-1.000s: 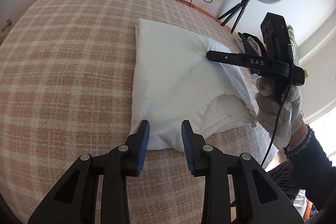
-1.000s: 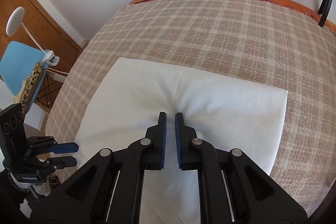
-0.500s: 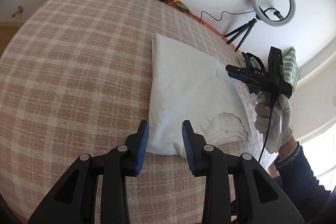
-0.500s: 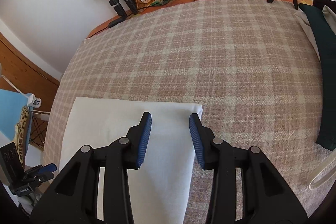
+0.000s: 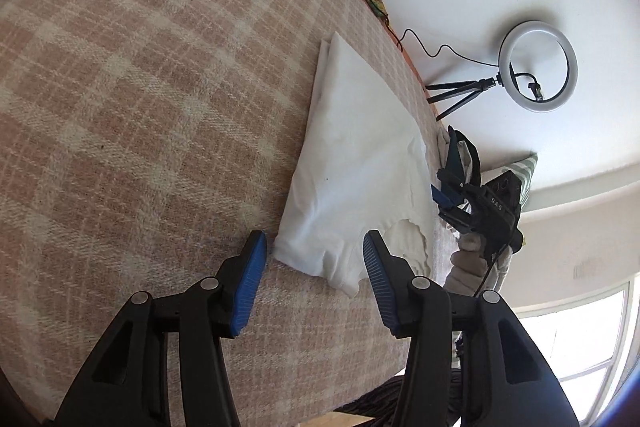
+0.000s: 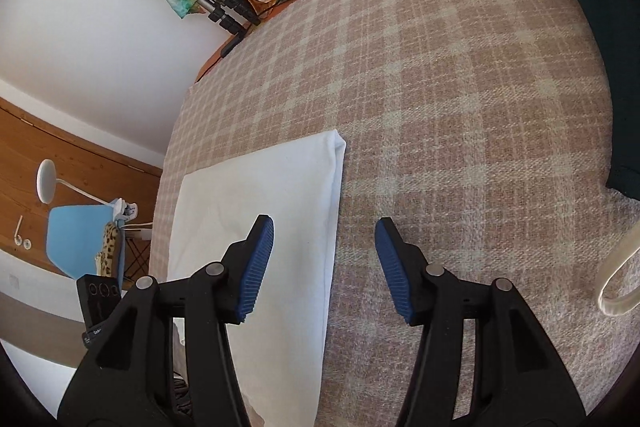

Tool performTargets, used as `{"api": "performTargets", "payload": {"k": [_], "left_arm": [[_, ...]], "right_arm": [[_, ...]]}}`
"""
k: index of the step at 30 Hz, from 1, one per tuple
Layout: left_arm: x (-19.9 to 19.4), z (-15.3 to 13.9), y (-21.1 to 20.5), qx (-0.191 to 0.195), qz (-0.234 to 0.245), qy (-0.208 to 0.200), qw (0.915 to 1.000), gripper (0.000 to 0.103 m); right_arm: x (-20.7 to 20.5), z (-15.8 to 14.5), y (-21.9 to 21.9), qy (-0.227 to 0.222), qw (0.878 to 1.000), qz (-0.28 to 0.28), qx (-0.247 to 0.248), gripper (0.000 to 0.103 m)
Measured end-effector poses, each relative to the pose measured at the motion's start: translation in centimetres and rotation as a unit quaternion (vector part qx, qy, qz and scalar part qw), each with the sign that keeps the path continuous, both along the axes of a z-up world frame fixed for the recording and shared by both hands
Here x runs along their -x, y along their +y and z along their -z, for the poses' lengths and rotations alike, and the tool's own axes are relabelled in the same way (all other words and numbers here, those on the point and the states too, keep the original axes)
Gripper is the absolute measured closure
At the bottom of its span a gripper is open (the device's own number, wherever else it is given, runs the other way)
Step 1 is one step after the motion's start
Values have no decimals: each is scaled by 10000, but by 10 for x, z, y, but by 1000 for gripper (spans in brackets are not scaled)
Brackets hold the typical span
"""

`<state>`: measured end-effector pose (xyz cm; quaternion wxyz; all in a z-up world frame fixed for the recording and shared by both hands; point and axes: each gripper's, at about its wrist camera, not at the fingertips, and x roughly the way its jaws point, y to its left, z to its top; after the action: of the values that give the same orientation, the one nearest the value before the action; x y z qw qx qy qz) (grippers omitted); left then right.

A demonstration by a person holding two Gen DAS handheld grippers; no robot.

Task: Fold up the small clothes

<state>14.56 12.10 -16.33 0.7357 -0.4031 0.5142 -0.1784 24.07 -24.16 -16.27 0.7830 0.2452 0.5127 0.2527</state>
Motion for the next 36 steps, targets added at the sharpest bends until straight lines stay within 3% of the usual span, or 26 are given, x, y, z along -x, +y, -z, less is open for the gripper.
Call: {"api": "performTargets", "payload": {"k": [8,17,20,22,25,27,36], "left_arm": [[-12,3,-7,485,-37,-13,9988,54],[-30,-2,-27,239,84,-160,9996,58],[-35,-4,-31,13,129,-217,9997,67],[-38,-3,-35,-160,142,-207,9996,81],[-35,-3,-36,-487,209,-261,9983,94],[-35,-5,-40,-700,250,-356,9966,95],[-23,-34,-69,-1855,657,-1136,9738,97]], "right_arm": [[-12,12,5,105,9971,-80,-756,51],[-21,14,27,74,9954,-67,-957,56],[-23,16,30,87,9955,-59,-942,61],[-24,16,33,96,9958,-42,-909,65],[-25,15,38,63,9975,-30,-701,76],[-25,13,44,37,9985,-80,-541,87],[-16,-20,61,-486,9986,-105,163,92]]}}
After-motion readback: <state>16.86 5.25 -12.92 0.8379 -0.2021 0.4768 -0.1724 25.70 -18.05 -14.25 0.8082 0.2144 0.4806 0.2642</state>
